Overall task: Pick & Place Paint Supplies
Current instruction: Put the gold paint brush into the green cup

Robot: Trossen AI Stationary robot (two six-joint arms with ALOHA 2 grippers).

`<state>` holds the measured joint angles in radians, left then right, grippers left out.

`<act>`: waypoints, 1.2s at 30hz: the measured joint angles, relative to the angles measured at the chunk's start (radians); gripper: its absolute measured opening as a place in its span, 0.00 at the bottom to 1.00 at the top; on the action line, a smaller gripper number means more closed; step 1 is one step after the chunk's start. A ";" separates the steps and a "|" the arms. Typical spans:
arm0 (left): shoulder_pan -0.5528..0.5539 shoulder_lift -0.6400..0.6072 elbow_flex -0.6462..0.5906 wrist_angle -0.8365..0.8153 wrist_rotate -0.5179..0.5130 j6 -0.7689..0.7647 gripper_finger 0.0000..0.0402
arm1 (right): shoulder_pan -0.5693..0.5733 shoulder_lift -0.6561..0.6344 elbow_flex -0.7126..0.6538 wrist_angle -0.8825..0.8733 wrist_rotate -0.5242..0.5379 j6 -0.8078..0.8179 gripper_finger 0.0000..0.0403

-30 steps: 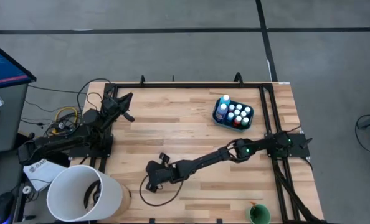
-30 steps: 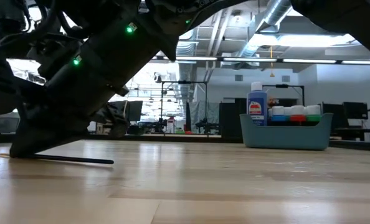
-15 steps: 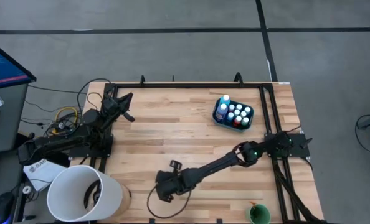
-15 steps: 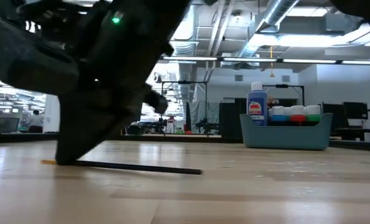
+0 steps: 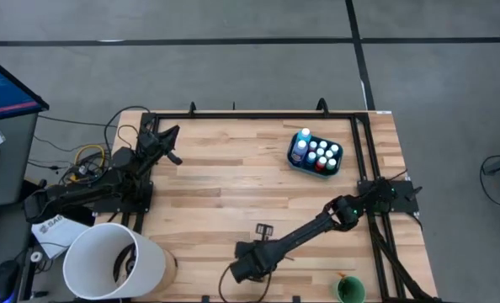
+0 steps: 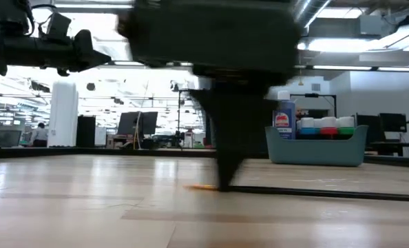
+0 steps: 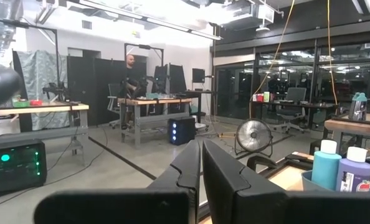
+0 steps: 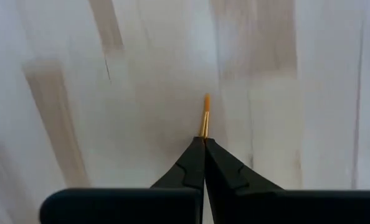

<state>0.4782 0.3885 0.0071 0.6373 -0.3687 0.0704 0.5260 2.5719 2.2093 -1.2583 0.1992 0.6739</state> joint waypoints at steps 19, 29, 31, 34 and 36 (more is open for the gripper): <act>0.000 0.006 0.000 0.000 0.000 0.000 0.02 | 0.025 -0.031 -0.007 -0.102 -0.026 -0.074 0.19; 0.000 0.006 0.000 0.000 -0.001 0.000 0.02 | 0.016 -0.050 -0.009 -0.114 -0.034 -0.168 0.34; 0.000 0.006 0.000 0.000 0.000 0.000 0.02 | 0.009 -0.068 -0.010 -0.113 -0.048 -0.191 0.35; 0.000 0.006 0.000 0.000 0.000 0.000 0.02 | -0.005 -0.109 -0.007 -0.102 -0.044 -0.213 0.36; 0.000 0.006 0.000 0.000 -0.001 0.000 0.02 | -0.016 -0.122 -0.007 -0.074 -0.037 -0.217 0.36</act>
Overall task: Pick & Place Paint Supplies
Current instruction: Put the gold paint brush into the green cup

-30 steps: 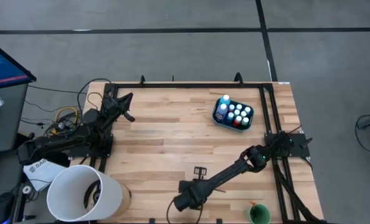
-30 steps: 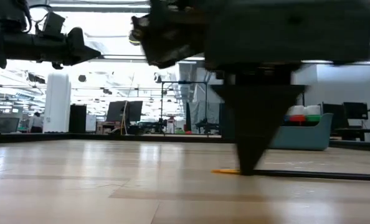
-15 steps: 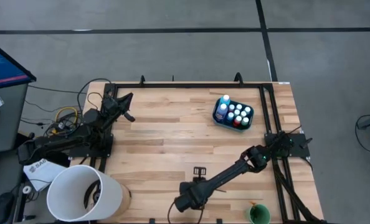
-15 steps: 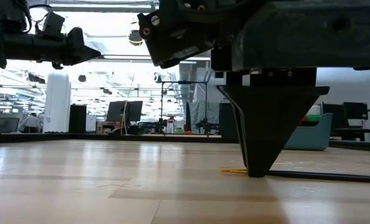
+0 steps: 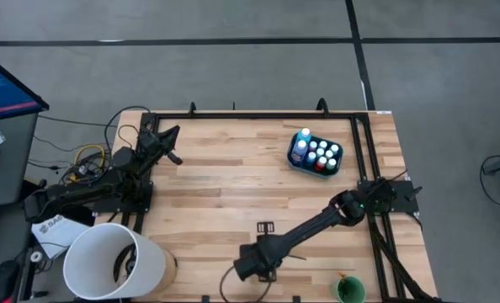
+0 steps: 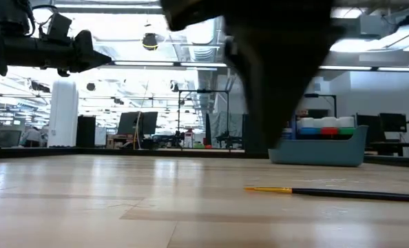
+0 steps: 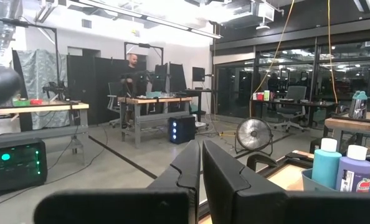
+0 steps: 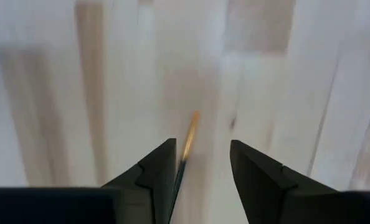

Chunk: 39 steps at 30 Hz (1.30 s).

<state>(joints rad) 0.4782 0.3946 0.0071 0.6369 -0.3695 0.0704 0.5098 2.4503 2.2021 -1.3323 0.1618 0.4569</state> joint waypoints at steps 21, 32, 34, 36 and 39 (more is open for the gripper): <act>0.000 0.000 0.000 0.000 0.000 0.000 0.02 | -0.035 0.003 -0.133 0.179 -0.101 -0.049 0.37; 0.000 0.000 0.000 0.000 0.000 0.000 0.02 | -0.039 0.001 -0.174 0.224 -0.113 -0.019 0.11; 0.000 0.000 0.000 0.000 0.000 0.000 0.02 | -0.043 0.002 -0.175 0.224 -0.110 -0.011 0.04; 0.000 0.000 0.000 0.000 0.000 0.000 0.02 | -0.045 0.002 -0.175 0.224 -0.110 -0.010 0.02; 0.000 0.000 0.000 0.000 0.000 0.000 0.02 | -0.044 0.002 -0.176 0.225 -0.091 -0.010 0.01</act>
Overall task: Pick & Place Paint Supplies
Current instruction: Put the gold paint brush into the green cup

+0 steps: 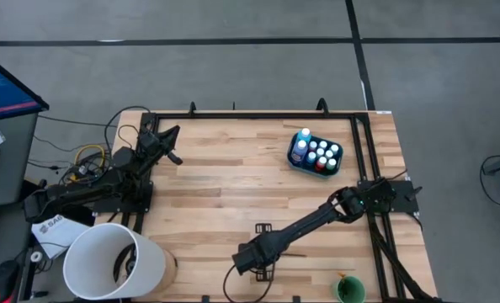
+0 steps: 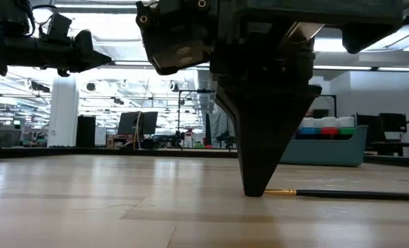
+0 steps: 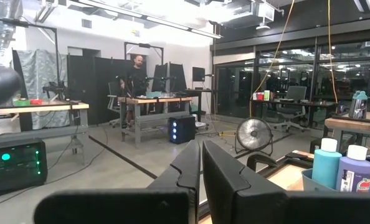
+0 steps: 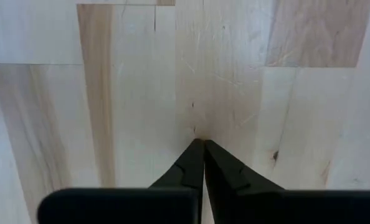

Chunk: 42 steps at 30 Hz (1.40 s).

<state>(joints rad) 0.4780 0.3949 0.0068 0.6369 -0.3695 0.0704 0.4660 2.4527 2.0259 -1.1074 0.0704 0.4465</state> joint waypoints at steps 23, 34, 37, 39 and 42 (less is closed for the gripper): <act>0.000 0.000 0.000 0.000 0.000 0.000 0.02 | 0.153 -0.361 -0.002 -0.120 0.370 0.193 0.00; 0.000 0.000 0.000 0.000 0.000 0.000 0.02 | 0.462 -0.633 -0.002 -0.282 0.678 0.505 0.00; 0.000 0.000 0.000 0.000 0.000 0.000 0.02 | 0.565 -0.661 -0.002 -0.323 0.740 0.612 0.00; 0.000 0.000 0.000 0.000 0.000 0.000 0.02 | 0.627 -0.665 -0.002 -0.361 0.778 0.705 0.00; 0.000 0.000 0.000 0.000 0.000 0.000 0.02 | 0.705 -0.658 -0.002 -0.424 0.845 0.852 0.00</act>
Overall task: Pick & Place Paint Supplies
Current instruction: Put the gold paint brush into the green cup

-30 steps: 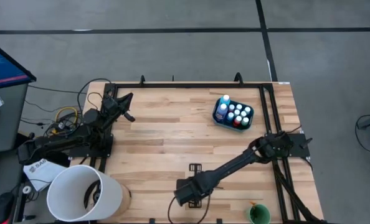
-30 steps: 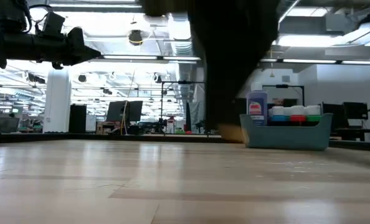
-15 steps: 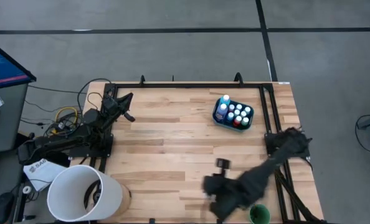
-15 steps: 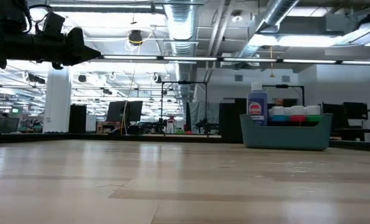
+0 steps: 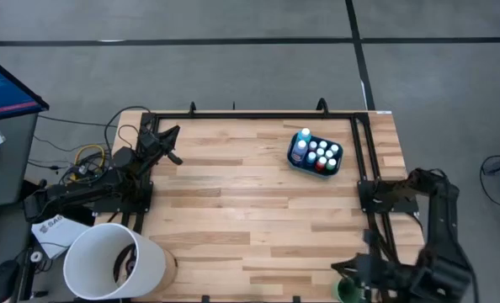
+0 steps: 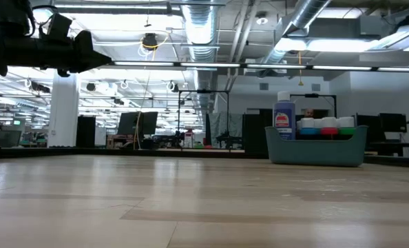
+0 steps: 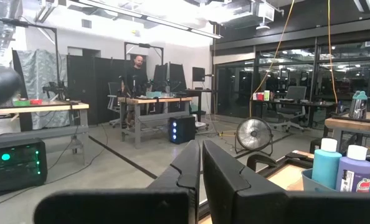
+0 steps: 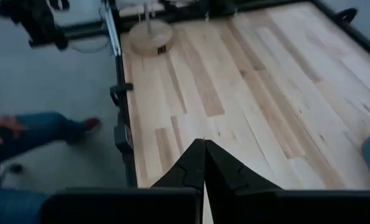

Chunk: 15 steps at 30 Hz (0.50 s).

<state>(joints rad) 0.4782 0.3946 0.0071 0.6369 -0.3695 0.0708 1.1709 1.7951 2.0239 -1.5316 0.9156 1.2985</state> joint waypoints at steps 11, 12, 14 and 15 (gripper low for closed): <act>0.000 0.000 0.000 0.000 0.000 0.000 0.02 | 0.093 0.145 0.000 -0.040 0.093 0.162 0.00; 0.000 0.000 0.000 0.000 0.000 0.000 0.02 | 0.093 0.157 0.000 -0.040 0.093 0.164 0.00; 0.000 0.000 0.000 0.000 0.000 0.000 0.02 | 0.098 0.179 0.000 -0.040 0.094 0.179 0.00; 0.000 0.000 0.000 0.000 0.000 0.000 0.02 | 0.102 0.191 0.000 -0.040 0.094 0.186 0.00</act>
<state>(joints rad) 0.4782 0.3948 0.0071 0.6369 -0.3695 0.0708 1.2728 1.9861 2.0239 -1.5713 1.0096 1.4845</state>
